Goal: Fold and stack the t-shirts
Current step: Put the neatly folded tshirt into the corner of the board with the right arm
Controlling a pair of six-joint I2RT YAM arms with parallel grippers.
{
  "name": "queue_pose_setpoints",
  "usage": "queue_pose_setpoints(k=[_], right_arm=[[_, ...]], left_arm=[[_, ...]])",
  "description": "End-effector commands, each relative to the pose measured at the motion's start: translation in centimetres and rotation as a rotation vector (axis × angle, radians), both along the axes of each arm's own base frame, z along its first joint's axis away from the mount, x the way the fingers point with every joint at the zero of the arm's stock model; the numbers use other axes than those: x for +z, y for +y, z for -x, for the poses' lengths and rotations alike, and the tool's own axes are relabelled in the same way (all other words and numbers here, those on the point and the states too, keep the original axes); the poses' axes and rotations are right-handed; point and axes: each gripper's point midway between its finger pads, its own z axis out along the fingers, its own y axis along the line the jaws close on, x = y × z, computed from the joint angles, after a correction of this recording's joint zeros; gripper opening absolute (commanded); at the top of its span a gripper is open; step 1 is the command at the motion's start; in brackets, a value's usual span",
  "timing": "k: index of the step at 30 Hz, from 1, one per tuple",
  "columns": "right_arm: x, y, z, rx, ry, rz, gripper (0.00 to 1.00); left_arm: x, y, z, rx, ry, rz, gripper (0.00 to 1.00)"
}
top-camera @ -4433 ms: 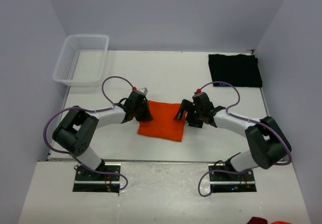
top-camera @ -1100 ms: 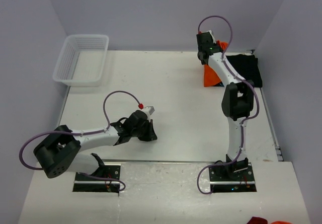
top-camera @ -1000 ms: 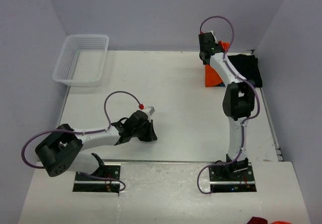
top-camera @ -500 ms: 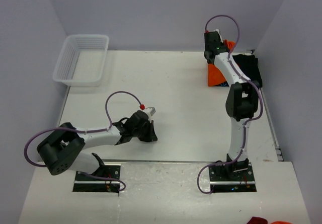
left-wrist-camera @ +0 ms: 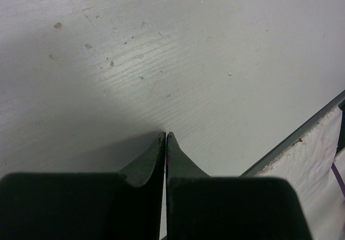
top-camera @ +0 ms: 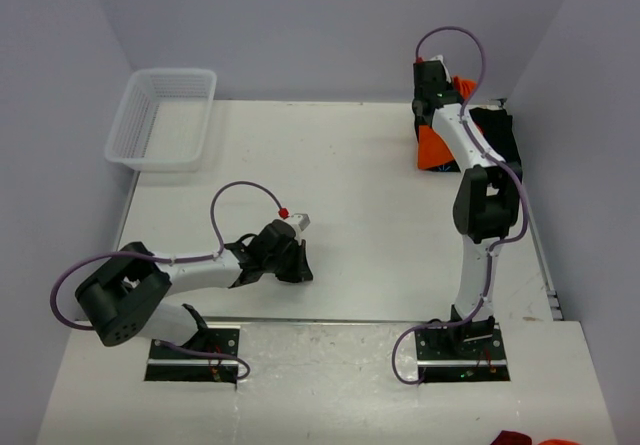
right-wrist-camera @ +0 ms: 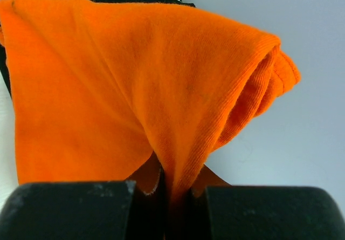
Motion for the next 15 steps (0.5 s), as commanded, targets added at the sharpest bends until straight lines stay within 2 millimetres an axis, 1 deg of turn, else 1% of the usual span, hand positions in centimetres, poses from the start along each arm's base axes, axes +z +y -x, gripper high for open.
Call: queue_pose_setpoints(k=[1,6,7,8,10,11,13,14,15], right_arm=[[4.3,-0.7,0.5,-0.024,-0.106,0.004,0.00],[4.0,-1.3,0.0,-0.032,-0.103,0.011,0.00],[3.6,-1.4,-0.3,-0.034,-0.099,0.014,0.00],[3.7,-1.6,-0.6,-0.034,-0.105,0.022,0.00],[3.4,-2.2,-0.9,-0.052,-0.104,0.036,0.00],[2.6,-2.6,-1.2,-0.055,-0.090,0.037,0.00],[1.7,-2.8,-1.5,-0.059,-0.076,0.039,0.00],[0.8,-3.1,-1.7,-0.061,-0.062,0.043,0.00],[0.5,-3.4,-1.8,-0.067,-0.059,0.049,0.00]], left_arm=[[0.8,-1.0,-0.6,-0.033,-0.043,0.033,0.00],[0.6,-1.1,-0.5,-0.038,-0.037,0.035,0.00],[0.7,-1.2,-0.5,-0.039,-0.040,0.037,0.00],[0.7,-1.1,-0.6,-0.041,-0.042,0.035,0.00],[0.6,-1.1,-0.6,-0.041,-0.038,0.029,0.00],[0.6,-1.1,-0.7,-0.041,-0.042,0.030,0.00],[0.5,-1.0,-0.7,-0.039,-0.039,0.030,0.00],[0.5,-1.0,-0.8,-0.037,-0.040,0.031,0.00],[0.5,-0.9,-0.7,-0.040,-0.037,0.031,0.00]])
